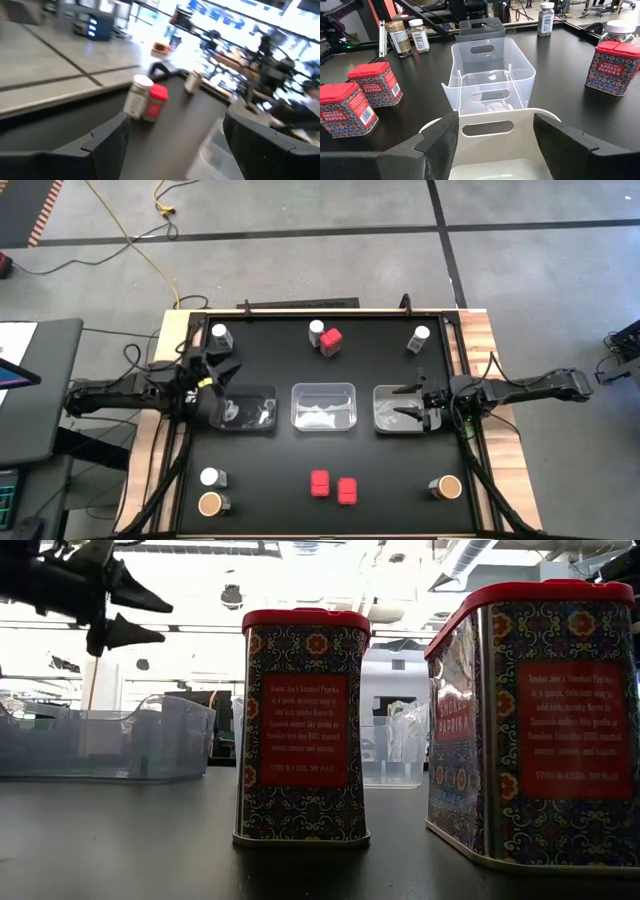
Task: Sort spices by type
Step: Put the top left white seasoning bottle into the black bin
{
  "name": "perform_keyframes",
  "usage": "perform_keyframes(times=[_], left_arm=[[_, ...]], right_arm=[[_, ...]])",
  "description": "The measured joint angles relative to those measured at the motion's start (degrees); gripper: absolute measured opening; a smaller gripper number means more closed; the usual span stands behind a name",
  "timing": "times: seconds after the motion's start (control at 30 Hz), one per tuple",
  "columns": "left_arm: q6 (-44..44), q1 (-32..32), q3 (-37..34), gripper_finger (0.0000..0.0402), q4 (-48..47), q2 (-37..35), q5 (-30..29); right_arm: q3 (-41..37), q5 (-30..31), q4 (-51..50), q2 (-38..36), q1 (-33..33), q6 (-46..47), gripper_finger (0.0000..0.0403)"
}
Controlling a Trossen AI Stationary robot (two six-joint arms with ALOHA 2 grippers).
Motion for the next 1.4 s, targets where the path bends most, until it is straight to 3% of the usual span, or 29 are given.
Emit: perform_keyframes(times=[0.17,0.3,0.5,0.73,0.97,1.1,1.27,1.4], left_arm=[[1.9,0.63,5.22,0.0306,-0.02,4.57,-8.88],[6.0,3.22,11.54,0.0306,-1.64,9.33,-9.44],[4.01,9.1,24.57,0.0306,-12.43,16.55,-9.84],[13.69,13.78,37.11,0.0306,-19.28,24.73,-7.85],[22.64,15.57,42.41,0.0306,-19.57,31.59,-10.76],[20.56,15.61,42.5,0.0306,-19.74,34.2,-10.88],[18.85,16.96,43.04,0.0304,-24.2,37.94,-8.02],[15.74,24.08,47.36,0.0288,-33.0,42.75,1.45]], right_arm=[[0.0,0.0,0.0,0.02,0.02,-0.02,0.0286],[0.0,0.0,0.0,0.0,0.0,-0.02,0.0286],[0.0,0.0,-0.01,0.0,0.0,0.0,0.0286],[0.0,0.0,0.0,0.0,0.01,-0.02,0.0286],[0.0,0.0,0.0,0.01,0.01,-0.02,0.0286],[0.0,0.0,0.0,0.02,0.0,-0.02,0.0286],[0.0,0.0,-0.02,0.02,0.02,-0.02,0.0286],[0.0,0.0,0.0,0.02,0.0,-0.02,0.0286]])
